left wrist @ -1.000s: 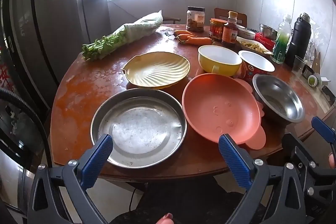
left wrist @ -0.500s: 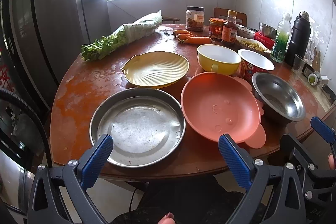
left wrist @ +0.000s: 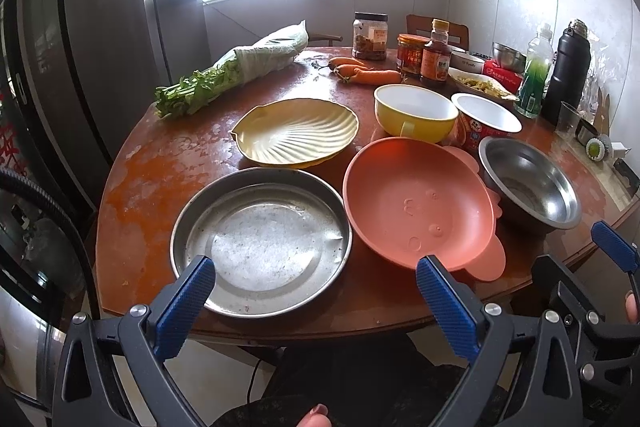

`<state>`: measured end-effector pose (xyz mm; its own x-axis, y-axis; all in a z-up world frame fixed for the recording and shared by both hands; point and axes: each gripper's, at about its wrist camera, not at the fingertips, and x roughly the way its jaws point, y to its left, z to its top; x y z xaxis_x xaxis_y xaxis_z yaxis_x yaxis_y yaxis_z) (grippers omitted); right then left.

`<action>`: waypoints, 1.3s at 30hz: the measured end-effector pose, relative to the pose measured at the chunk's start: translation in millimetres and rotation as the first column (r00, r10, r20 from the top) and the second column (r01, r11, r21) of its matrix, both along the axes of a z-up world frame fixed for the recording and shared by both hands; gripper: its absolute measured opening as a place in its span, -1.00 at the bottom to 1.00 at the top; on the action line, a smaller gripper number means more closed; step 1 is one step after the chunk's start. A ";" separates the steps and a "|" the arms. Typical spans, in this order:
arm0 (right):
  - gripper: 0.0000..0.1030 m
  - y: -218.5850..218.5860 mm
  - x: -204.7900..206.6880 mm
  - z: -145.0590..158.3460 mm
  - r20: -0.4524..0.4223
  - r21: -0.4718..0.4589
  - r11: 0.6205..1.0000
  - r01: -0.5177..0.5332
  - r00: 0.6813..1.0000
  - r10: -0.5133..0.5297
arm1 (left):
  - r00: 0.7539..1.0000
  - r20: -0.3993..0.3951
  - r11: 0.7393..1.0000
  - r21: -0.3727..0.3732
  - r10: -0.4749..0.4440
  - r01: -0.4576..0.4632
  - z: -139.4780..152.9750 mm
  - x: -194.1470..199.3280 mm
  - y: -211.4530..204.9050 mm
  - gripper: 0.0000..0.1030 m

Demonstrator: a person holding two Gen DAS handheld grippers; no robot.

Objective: Organize plates and bowls

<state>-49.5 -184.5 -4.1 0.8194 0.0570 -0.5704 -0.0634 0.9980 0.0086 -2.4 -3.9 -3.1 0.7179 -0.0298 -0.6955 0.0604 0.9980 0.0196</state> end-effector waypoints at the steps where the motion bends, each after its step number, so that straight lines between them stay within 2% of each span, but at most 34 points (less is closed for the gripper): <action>1: 1.00 -0.2 -0.1 0.2 0.002 -0.001 1.000 0.002 1.000 -0.002 | 1.000 0.000 1.000 0.000 -0.001 0.001 -0.1 0.2 -0.2 0.97; 39: 1.00 -10.4 1.8 1.8 0.000 0.012 0.998 0.061 0.998 -0.061 | 1.000 0.007 1.000 -0.003 -0.018 0.018 1.3 -1.1 -2.8 0.97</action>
